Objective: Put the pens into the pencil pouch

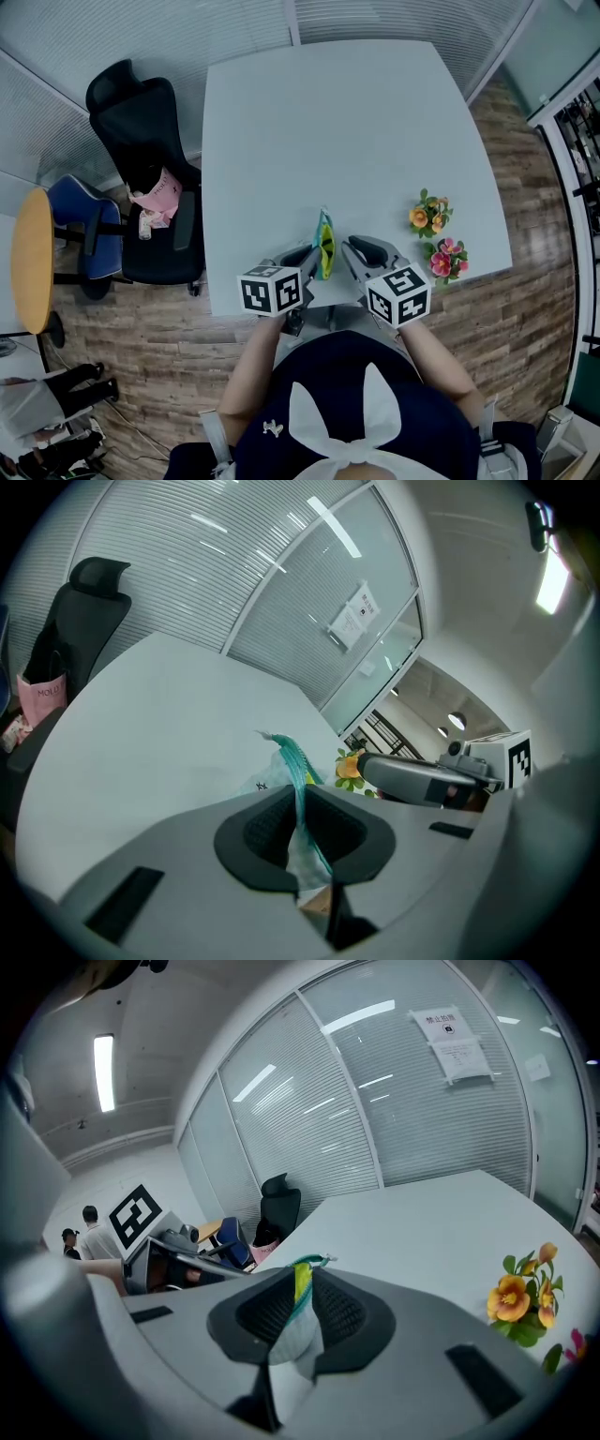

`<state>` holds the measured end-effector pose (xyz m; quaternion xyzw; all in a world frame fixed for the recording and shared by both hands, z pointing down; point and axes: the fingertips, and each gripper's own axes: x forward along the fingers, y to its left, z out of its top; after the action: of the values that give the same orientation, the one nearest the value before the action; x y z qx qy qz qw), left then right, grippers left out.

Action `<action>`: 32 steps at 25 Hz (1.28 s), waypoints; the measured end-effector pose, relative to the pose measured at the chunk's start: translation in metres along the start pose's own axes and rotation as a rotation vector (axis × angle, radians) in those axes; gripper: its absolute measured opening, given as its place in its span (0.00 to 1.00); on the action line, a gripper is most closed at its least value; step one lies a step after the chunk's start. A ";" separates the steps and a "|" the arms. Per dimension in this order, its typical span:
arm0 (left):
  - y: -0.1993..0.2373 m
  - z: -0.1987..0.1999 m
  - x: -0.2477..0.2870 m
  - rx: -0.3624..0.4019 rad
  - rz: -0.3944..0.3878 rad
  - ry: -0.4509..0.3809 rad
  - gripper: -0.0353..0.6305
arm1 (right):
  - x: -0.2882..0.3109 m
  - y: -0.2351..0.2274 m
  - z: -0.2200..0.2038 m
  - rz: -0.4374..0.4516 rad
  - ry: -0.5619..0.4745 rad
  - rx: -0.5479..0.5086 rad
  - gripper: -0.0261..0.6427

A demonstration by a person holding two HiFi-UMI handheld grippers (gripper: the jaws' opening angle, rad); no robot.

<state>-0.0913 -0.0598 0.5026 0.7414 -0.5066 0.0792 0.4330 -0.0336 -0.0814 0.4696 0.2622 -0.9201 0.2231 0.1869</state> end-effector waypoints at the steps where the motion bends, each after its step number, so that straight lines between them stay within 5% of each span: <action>1: 0.001 0.001 -0.001 0.001 0.003 -0.001 0.12 | -0.001 -0.001 -0.001 -0.004 0.001 0.003 0.14; 32: -0.017 -0.047 0.082 0.011 -0.043 0.147 0.12 | -0.037 -0.050 -0.026 -0.139 -0.001 0.065 0.12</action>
<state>-0.0232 -0.0794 0.5672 0.7465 -0.4572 0.1268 0.4665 0.0299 -0.0913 0.4896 0.3317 -0.8920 0.2389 0.1928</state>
